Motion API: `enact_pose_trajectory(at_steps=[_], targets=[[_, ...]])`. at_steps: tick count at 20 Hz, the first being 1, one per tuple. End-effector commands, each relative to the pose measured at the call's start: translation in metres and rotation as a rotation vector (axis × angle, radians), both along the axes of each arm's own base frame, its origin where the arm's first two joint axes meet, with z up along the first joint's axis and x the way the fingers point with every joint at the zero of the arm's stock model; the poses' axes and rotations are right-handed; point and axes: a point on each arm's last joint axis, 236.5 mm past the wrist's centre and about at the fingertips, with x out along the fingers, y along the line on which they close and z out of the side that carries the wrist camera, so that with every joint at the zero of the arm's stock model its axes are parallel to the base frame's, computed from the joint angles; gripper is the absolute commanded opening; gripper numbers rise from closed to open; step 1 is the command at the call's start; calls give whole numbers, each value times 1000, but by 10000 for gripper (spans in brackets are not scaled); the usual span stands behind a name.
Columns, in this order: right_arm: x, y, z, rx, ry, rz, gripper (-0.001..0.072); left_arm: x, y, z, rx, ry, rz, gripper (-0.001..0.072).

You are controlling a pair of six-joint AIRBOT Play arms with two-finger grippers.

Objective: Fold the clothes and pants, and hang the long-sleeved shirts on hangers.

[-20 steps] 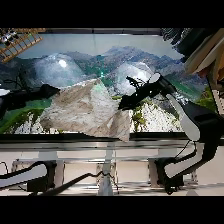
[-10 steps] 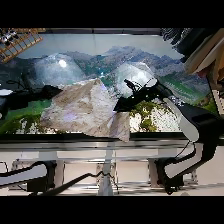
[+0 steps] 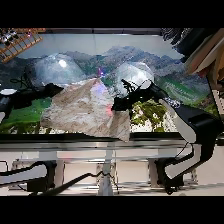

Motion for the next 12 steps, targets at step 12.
enact_pose_trajectory(at_steps=[12], targets=[[22, -59, 120, -7, -230, -10, 304, -5, 0, 113, -126, -131, -94, 9]])
